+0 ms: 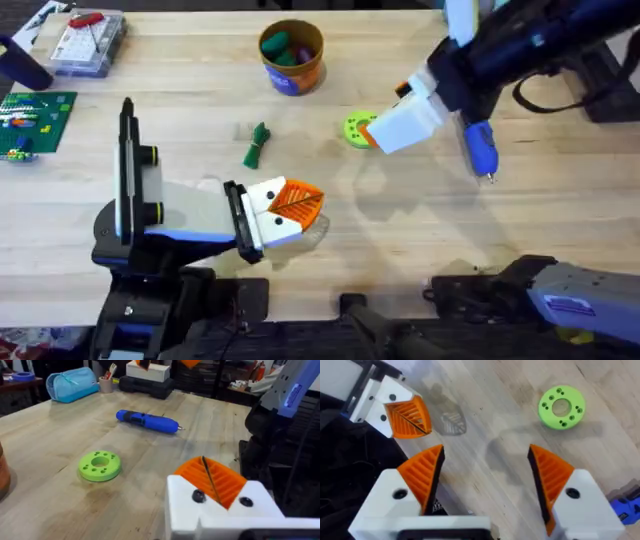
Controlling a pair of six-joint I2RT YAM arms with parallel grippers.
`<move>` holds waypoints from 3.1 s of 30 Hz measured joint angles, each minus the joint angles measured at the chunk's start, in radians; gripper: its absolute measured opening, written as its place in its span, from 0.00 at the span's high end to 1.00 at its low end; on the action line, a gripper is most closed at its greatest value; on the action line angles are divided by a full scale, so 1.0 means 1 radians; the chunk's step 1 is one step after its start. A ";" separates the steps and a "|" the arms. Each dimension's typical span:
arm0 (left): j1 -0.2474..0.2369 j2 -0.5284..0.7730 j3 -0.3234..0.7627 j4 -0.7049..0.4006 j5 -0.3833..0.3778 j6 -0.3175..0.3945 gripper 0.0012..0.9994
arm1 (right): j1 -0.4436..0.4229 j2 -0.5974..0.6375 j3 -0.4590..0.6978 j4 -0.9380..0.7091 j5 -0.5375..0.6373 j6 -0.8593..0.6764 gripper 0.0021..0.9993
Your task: Pick up the gripper from the table and insert it into the empty holder that is missing its gripper. Then pick up a screw, insert it into the mounting hole, and use the screwdriver to tighten it. Finally, clean up the table by picking up the vegetable and placing it into the bucket.
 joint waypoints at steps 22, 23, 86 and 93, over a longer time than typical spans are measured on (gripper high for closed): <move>0.000 0.000 0.000 0.000 0.000 0.000 0.99 | -0.173 -0.006 0.000 -0.055 0.277 0.167 0.03; 0.000 0.000 0.000 0.000 0.000 0.000 0.99 | -0.194 -0.010 0.000 -0.065 0.289 0.175 0.03; 0.000 0.000 0.000 0.000 0.000 0.000 0.99 | -0.642 0.501 -0.292 0.487 0.393 -0.012 0.82; 0.000 0.000 0.000 0.000 0.000 0.000 0.99 | -0.642 0.506 -0.291 0.487 0.394 -0.012 0.98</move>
